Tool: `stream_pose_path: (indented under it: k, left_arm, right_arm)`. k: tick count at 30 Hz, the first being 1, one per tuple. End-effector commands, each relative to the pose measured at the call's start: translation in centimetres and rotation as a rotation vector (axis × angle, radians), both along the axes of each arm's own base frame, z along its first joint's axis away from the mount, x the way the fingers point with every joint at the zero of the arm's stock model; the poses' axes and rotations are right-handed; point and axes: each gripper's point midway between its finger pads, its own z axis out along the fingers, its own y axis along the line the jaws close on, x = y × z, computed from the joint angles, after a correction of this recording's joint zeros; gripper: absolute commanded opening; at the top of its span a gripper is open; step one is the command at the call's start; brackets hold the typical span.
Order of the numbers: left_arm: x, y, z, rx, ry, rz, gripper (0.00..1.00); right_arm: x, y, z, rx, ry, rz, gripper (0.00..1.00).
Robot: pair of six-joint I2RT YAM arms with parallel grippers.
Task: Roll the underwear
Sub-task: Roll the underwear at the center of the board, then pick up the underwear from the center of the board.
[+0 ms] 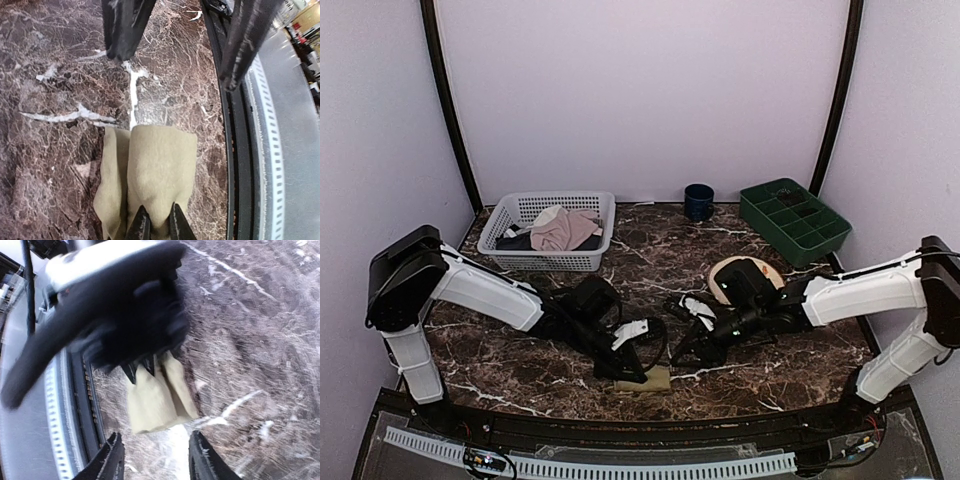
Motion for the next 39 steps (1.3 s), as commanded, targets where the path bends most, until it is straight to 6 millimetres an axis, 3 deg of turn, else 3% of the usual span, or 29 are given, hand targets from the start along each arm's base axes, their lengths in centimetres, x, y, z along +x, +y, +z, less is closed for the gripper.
stream_pose_path:
  k: [1, 9, 17, 23, 25, 33, 36, 39]
  left_arm:
    - [-1.6, 1.0, -1.3, 0.055, 0.229, -0.01, 0.01]
    - [-1.2, 0.6, -2.0, 0.053, 0.451, -0.007, 0.01]
    - [-0.6, -0.2, -2.2, 0.046, 0.607, -0.01, 0.01]
    - [-0.3, -0.6, -2.6, 0.041, 0.666, -0.009, 0.01]
    - [-0.1, -0.6, -2.7, 0.04, 0.676, -0.005, 0.01]
    - [0.6, -0.5, -3.0, 0.039, 0.703, 0.003, 0.01]
    - [0.7, -0.3, -3.0, 0.041, 0.699, -0.001, 0.02]
    - [0.9, 0.0, -3.0, 0.039, 0.706, 0.003, 0.04]
  right_arm:
    - [0.0, -0.3, 0.4, -0.023, -0.195, 0.006, 0.47]
    - [-2.0, 0.7, 1.2, -0.066, -0.474, 0.088, 0.51]
    - [-3.2, 3.1, -1.3, -0.153, -0.543, 0.241, 0.51]
    - [-2.9, 4.4, -2.3, -0.181, -0.592, 0.27, 0.51]
    - [-2.9, 4.5, -3.4, -0.211, -0.589, 0.287, 0.51]
    - [-3.0, 2.9, -7.5, -0.325, -0.56, 0.294, 0.48]
    - [-3.0, 2.1, -8.4, -0.353, -0.556, 0.285, 0.43]
    - [-2.7, 1.5, -9.1, -0.4, -0.568, 0.272, 0.46]
